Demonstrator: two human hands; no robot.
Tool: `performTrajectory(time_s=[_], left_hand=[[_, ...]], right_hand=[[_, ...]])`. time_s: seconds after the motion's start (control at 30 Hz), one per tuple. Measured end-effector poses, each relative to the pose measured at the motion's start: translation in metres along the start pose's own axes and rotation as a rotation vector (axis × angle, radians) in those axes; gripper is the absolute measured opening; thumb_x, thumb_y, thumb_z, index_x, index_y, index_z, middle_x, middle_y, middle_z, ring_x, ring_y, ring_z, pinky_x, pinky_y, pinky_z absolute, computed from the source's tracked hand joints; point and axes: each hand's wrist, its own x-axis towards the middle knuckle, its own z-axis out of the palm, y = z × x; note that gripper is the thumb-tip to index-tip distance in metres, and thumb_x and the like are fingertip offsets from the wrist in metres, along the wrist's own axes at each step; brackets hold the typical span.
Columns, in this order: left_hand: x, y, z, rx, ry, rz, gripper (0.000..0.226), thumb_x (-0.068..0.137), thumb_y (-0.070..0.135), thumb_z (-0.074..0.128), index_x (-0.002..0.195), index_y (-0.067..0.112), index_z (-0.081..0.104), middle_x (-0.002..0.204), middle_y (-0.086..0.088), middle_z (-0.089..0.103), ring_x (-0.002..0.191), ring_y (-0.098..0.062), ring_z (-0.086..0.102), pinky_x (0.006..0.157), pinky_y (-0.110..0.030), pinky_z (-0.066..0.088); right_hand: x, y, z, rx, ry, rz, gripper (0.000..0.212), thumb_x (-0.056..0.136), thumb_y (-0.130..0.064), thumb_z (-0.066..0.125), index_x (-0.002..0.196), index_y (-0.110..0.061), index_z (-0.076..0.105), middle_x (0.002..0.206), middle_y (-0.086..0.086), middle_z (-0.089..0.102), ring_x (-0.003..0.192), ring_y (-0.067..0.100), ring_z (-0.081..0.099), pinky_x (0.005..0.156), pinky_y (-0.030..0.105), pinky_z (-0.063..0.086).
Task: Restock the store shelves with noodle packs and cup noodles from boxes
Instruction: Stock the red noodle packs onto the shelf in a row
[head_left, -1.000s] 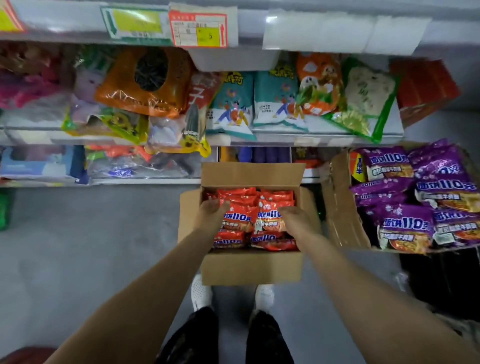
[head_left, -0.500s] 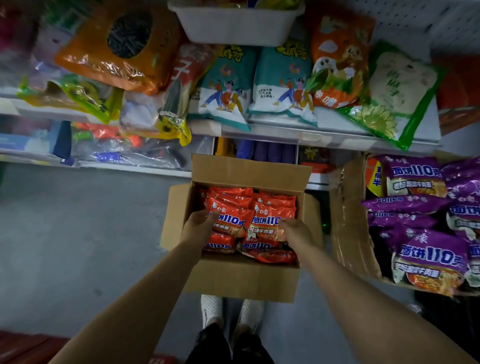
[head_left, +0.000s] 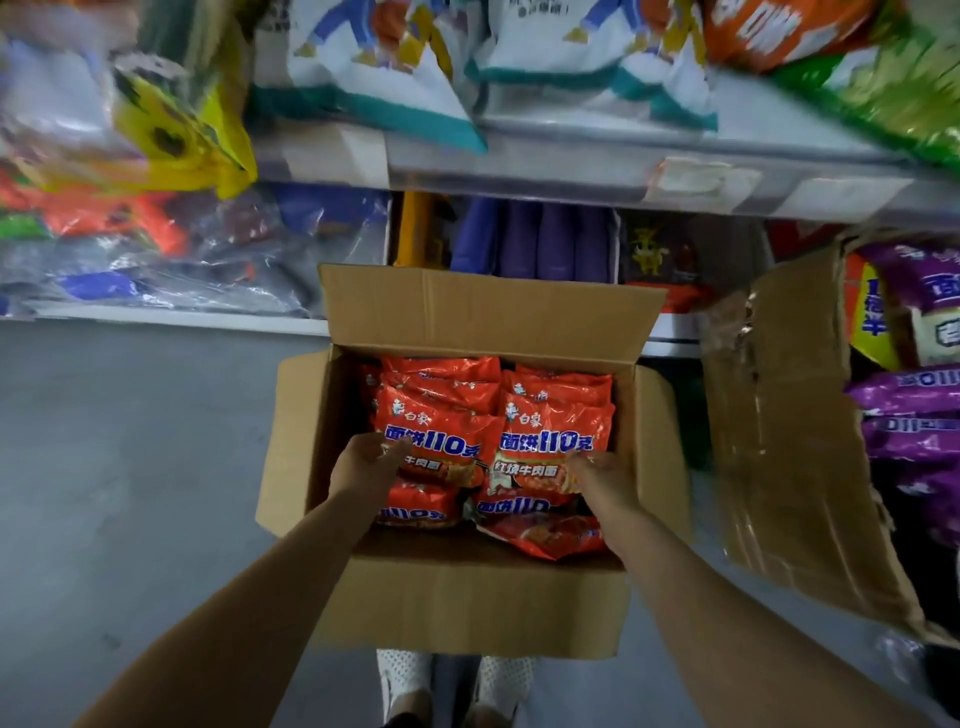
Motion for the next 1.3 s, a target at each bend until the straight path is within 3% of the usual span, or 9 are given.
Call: performTrajectory(time_s=[0.17,0.37,0.47,0.73,0.97,1.07,1.17,1.2,1.3], left_hand=[[0.043,-0.018,0.015,0.066,0.053,0.051,0.059,0.088,0.047,0.072,0.136,0.019,0.051,0.122,-0.006,0.066,0.105,-0.028,0.067,0.089,-0.048,0.056],[0.077,-0.03,0.024,0.071,0.006,0.011,0.069,0.086,0.045,0.074,0.144,0.022,0.046,0.13,-0.005,0.063,0.113,-0.029,0.064,0.093,-0.048,0.053],[0.084,-0.034,0.026,0.104,0.006,0.004,0.072,0.085,0.045,0.075,0.147,0.024,0.044,0.132,-0.005,0.062,0.114,-0.029,0.063,0.091,-0.046,0.051],[0.088,-0.031,0.022,0.146,0.011,-0.024,0.075,0.08,0.039,0.082,0.144,0.02,0.046,0.132,-0.007,0.063,0.116,-0.031,0.062,0.098,-0.05,0.051],[0.086,-0.03,0.021,0.155,-0.024,-0.025,0.058,0.083,0.03,0.08,0.136,0.021,0.056,0.119,-0.003,0.067,0.105,-0.026,0.064,0.091,-0.045,0.05],[0.081,-0.027,0.022,0.168,-0.035,-0.041,0.058,0.08,0.035,0.082,0.132,0.022,0.06,0.119,-0.004,0.068,0.108,-0.029,0.065,0.093,-0.046,0.052],[0.083,-0.034,0.019,0.243,-0.005,-0.011,0.079,0.06,0.064,0.084,0.126,0.028,0.062,0.119,-0.003,0.067,0.111,-0.03,0.063,0.094,-0.052,0.054],[0.081,-0.033,0.017,0.255,-0.012,-0.005,0.076,0.059,0.064,0.084,0.121,0.027,0.064,0.116,-0.002,0.067,0.109,-0.028,0.064,0.094,-0.051,0.054],[0.062,-0.021,0.009,0.17,-0.047,0.012,0.04,0.076,0.034,0.087,0.106,0.028,0.062,0.103,0.001,0.07,0.098,-0.025,0.068,0.092,-0.045,0.056]], right_hand=[[0.045,0.017,0.016,0.1,0.064,0.017,0.041,0.093,-0.046,0.065,0.129,-0.026,0.059,0.12,-0.001,0.068,0.102,0.023,0.064,0.089,0.039,0.048],[0.076,0.026,0.028,0.179,0.131,0.069,0.066,0.092,-0.041,0.07,0.148,-0.02,0.042,0.135,0.007,0.061,0.122,0.032,0.059,0.097,0.043,0.044],[0.086,0.029,0.031,0.212,0.162,0.117,0.076,0.088,-0.046,0.073,0.149,-0.018,0.038,0.136,0.009,0.06,0.122,0.034,0.059,0.099,0.045,0.044],[0.08,0.028,0.04,0.181,0.199,0.101,0.059,0.086,-0.049,0.074,0.133,-0.016,0.057,0.124,0.008,0.067,0.11,0.031,0.066,0.082,0.037,0.048],[0.077,0.029,0.039,0.243,0.14,0.081,0.057,0.084,-0.048,0.077,0.132,-0.023,0.06,0.122,0.004,0.069,0.111,0.028,0.065,0.094,0.044,0.05],[0.073,0.03,0.037,0.267,0.127,0.074,0.054,0.082,-0.044,0.08,0.128,-0.021,0.062,0.117,0.004,0.071,0.102,0.026,0.068,0.085,0.039,0.05],[0.062,0.028,0.034,0.299,0.108,0.044,0.048,0.082,-0.039,0.082,0.123,-0.022,0.064,0.108,0.002,0.071,0.087,0.019,0.067,0.072,0.032,0.049],[0.058,0.026,0.033,0.305,0.108,0.032,0.045,0.082,-0.038,0.082,0.121,-0.023,0.065,0.106,0.001,0.071,0.085,0.017,0.066,0.07,0.031,0.048],[0.045,0.021,0.027,0.324,0.13,0.006,0.041,0.079,-0.036,0.085,0.115,-0.024,0.068,0.107,0.002,0.072,0.09,0.023,0.069,0.075,0.034,0.054]])
